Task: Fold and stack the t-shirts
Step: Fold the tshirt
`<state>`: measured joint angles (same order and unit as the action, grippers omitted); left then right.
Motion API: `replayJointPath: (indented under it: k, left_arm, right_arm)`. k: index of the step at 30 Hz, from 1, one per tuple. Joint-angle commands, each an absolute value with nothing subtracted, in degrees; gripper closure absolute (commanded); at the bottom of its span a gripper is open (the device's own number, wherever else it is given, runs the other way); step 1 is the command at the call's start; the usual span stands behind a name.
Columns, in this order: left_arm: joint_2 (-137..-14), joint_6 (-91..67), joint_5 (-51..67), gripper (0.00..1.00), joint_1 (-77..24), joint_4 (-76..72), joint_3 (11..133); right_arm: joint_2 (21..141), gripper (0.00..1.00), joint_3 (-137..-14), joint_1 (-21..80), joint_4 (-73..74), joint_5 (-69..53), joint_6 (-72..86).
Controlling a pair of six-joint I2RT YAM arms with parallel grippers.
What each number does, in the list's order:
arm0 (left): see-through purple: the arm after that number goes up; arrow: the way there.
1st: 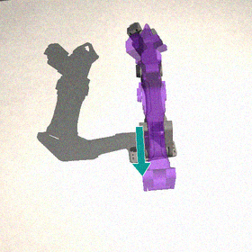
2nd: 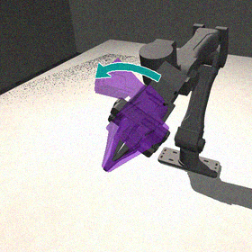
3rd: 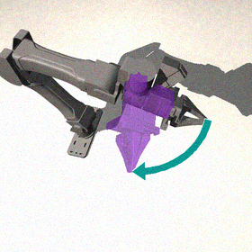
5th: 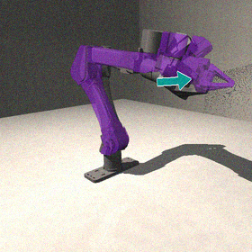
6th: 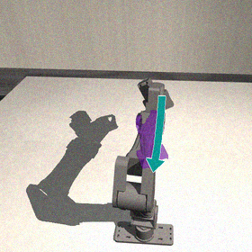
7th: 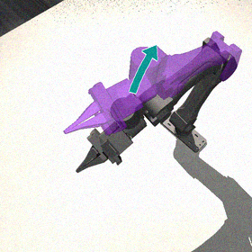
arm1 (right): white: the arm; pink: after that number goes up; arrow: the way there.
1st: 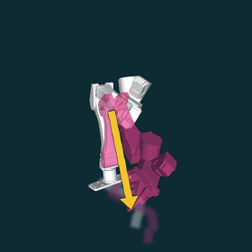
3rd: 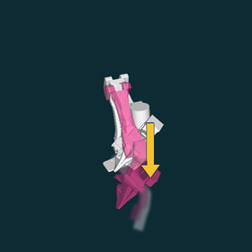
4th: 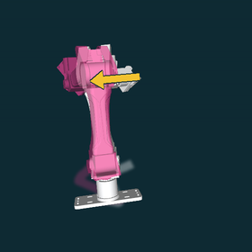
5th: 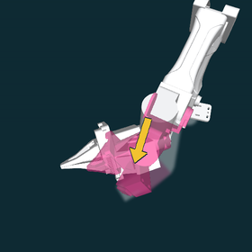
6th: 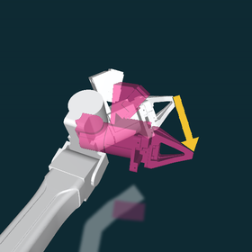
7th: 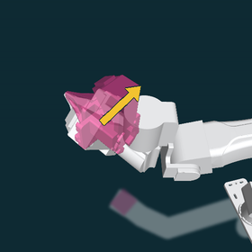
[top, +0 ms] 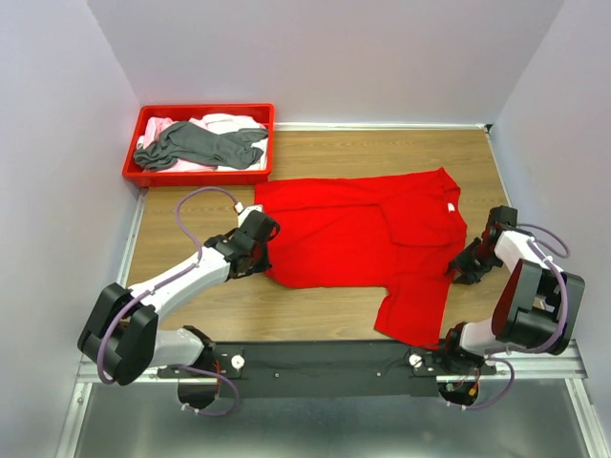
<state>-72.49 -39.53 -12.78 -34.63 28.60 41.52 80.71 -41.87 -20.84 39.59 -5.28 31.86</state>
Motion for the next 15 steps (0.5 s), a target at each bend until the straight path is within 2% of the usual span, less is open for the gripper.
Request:
replayJointPath:
  k: [1, 7, 9, 12, 15]
  left_arm:
    - [-71.37, -38.94, -13.36, 1.00, -34.98, 28.21, 40.87]
    - [-71.10, -39.11, -13.27, 1.00, -34.81, 28.39, 40.96]
    - [-71.19, -39.02, -13.62, 1.00, -34.80, 28.65, 40.96]
    - [-70.93, -38.76, -14.06, 1.00, -34.45, 29.18, 40.96]
    - [-70.23, -38.76, -14.24, 1.00, -34.28, 30.05, 41.13]
  right_arm:
    - [82.44, 0.60, -40.52, -21.09, 38.23, -9.23, 31.20]
    - [82.44, 0.63, -40.69, -21.09, 38.32, -6.86, 31.73]
    - [82.35, 0.71, -40.78, -21.09, 38.41, -5.37, 32.08]
    - [81.65, 0.78, -41.04, -21.09, 38.67, -3.09, 32.25]
    - [79.72, 0.92, -42.01, -21.09, 39.37, -1.94, 32.34]
